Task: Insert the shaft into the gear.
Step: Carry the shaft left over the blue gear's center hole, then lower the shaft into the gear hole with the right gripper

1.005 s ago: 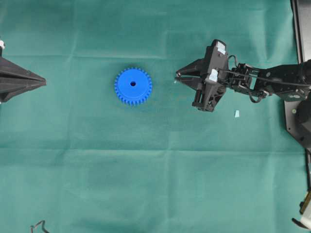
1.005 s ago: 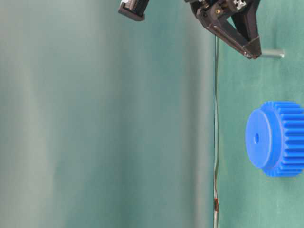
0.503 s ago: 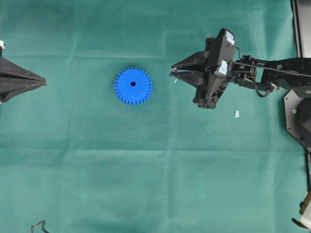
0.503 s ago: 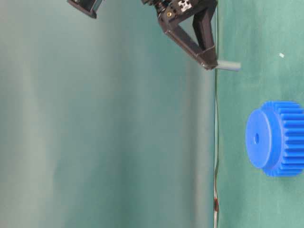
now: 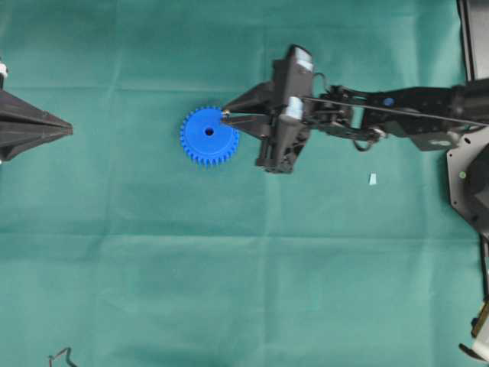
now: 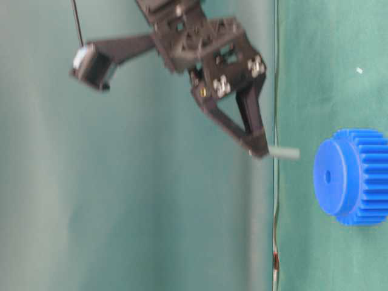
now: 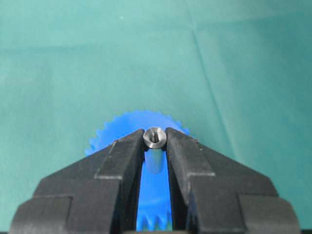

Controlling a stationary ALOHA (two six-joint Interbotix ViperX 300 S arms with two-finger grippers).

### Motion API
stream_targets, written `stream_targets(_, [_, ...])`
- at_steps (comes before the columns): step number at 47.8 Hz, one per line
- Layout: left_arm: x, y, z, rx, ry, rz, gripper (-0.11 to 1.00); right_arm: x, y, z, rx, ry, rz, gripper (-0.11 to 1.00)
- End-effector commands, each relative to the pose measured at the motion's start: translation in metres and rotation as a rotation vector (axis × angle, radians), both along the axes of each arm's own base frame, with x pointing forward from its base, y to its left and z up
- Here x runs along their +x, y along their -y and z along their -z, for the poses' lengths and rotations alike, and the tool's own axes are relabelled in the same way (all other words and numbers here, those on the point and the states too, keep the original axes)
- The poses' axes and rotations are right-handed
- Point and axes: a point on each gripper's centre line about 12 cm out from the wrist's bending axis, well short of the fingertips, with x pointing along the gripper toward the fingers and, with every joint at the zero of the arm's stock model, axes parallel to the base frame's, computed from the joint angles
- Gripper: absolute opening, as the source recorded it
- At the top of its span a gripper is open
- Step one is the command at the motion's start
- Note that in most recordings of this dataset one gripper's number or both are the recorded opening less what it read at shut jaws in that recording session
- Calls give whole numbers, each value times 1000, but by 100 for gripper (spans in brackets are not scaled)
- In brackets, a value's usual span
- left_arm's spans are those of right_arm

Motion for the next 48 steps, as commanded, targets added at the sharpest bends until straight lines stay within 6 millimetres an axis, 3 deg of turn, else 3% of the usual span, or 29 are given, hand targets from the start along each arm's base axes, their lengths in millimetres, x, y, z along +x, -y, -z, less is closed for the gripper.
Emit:
stream_targets(1, [2, 0, -8, 0, 18, -1, 0, 15, 0, -16, -9, 41, -8, 16])
stream_targets(19, [2, 0, -8, -17, 11, -1, 0, 22, 1, -8, -6, 24, -11, 16])
stream_targets(34, [2, 0, -9, -17, 14, -1, 0, 24, -1, 20, 22, -35, 1, 16])
stream_targets(48, [2, 0, -9, -15, 14, -1, 0, 25, 0, 19, 15, -18, 2, 16])
